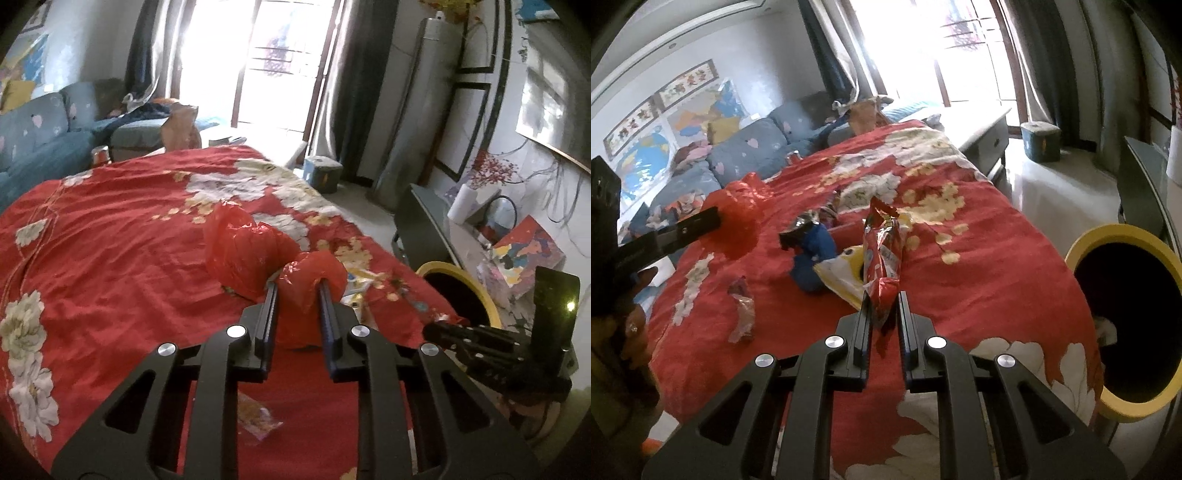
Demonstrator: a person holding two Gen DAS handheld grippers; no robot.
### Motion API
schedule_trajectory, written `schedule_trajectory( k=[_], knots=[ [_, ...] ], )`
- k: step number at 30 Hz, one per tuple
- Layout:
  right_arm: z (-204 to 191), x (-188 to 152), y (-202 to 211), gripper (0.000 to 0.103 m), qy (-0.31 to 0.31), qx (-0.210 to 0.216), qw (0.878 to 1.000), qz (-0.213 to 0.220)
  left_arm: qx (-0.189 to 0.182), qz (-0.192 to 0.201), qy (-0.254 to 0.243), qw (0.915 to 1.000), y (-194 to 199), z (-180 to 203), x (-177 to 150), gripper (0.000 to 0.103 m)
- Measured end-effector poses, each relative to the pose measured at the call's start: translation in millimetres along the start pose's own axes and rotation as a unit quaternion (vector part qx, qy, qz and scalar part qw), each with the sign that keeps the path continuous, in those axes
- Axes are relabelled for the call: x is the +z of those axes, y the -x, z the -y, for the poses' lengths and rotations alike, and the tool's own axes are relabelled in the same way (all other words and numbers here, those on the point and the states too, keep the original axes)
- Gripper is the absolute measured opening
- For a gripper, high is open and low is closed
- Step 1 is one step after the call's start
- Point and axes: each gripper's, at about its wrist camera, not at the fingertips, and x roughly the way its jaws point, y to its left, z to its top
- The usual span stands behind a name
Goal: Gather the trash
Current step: 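Carry the red bag and red chip bag over the yellow-rimmed bin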
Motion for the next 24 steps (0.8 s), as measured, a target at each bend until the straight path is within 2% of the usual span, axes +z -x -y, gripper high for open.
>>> schedule_trajectory(
  k=[11,24],
  knots=[
    [2.1,8.4,14.9,0.011,0.000,0.001,1.000,0.021,-0.029,0.017,-0.020,0.9992,12.1,29.7,3.3,0.011],
    [22.7,16.9,30.7,0.011,-0.022,-0.012,0.999,0.048,-0.050,0.025,-0.036,0.9978,11.8,52.5,7.8,0.011]
  ],
)
